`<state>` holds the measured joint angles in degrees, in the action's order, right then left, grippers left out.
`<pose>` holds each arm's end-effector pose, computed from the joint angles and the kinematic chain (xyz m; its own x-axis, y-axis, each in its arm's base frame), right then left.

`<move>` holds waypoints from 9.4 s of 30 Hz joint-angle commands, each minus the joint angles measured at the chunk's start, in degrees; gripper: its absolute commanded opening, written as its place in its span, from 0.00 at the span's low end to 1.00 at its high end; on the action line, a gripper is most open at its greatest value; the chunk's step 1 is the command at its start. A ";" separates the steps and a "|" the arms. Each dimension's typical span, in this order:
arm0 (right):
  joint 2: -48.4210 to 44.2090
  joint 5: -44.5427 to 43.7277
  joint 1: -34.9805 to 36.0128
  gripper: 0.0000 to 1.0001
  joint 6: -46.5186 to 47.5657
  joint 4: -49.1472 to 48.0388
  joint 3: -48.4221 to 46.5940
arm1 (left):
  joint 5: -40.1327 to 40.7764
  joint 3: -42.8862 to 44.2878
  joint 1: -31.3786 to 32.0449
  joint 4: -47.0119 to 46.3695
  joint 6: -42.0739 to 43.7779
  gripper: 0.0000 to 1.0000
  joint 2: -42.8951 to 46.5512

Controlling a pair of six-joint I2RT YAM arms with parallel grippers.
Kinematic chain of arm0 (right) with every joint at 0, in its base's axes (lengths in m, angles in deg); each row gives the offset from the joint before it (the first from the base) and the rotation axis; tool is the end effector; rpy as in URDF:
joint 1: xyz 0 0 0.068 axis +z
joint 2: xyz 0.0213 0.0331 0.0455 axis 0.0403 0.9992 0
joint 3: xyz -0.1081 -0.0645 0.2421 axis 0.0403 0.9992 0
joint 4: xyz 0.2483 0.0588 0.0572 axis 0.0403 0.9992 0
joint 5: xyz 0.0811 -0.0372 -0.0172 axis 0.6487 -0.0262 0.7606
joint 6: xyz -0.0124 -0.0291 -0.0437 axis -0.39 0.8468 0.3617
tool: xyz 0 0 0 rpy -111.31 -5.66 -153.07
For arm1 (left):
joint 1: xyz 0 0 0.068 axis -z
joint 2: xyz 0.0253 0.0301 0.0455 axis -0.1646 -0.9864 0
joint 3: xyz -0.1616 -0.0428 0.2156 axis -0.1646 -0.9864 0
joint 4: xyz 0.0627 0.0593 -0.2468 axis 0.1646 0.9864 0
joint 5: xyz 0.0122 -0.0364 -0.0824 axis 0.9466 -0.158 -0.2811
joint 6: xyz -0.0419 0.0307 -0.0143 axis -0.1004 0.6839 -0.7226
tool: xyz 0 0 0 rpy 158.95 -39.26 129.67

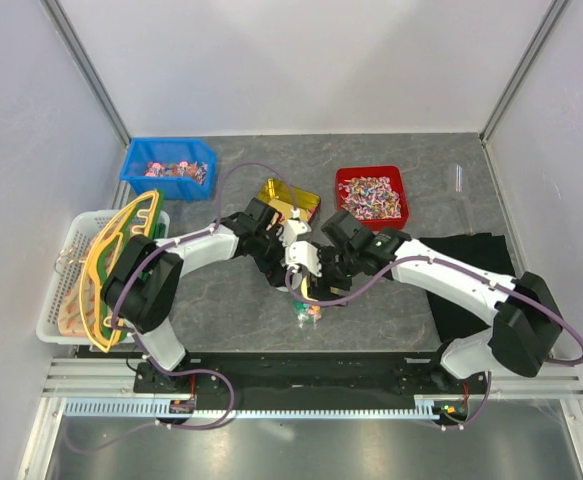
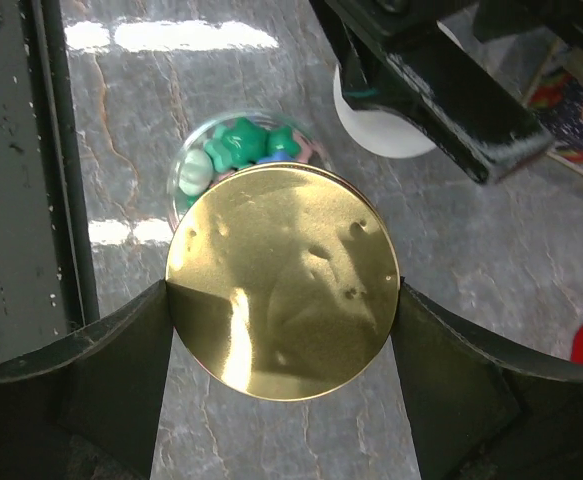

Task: Pack the candies
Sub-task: Close the box lid on the packing bottle, then screw the bottle lid onto the packing bottle.

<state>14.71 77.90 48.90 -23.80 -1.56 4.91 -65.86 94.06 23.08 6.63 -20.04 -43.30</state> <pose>0.1869 0.2168 0.2545 0.0169 -0.7944 -0.6072 -0.9978 0.0254 -0.0610 0.2707 -0.1905 0.1651 -0.4429 0.6907 -0.5716 0.8868 0.4315 -0.1658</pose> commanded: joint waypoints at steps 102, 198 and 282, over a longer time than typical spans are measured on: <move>10.13 8.56 -8.00 0.47 -4.43 -9.87 3.95 | 27.51 -1.95 -1.00 -9.76 0.44 0.94 -1.34; 6.52 7.78 -10.73 0.98 -6.80 -9.60 1.14 | -10.53 -9.07 -1.71 -11.26 2.46 0.98 12.02; 6.00 11.29 -19.08 0.98 -3.90 6.74 -6.68 | -17.03 -27.44 11.92 -70.75 -14.50 1.00 -2.57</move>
<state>20.83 87.34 30.03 -27.93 5.26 -2.04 -80.50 65.10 34.71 -56.47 -30.97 -43.65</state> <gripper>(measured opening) 0.982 0.994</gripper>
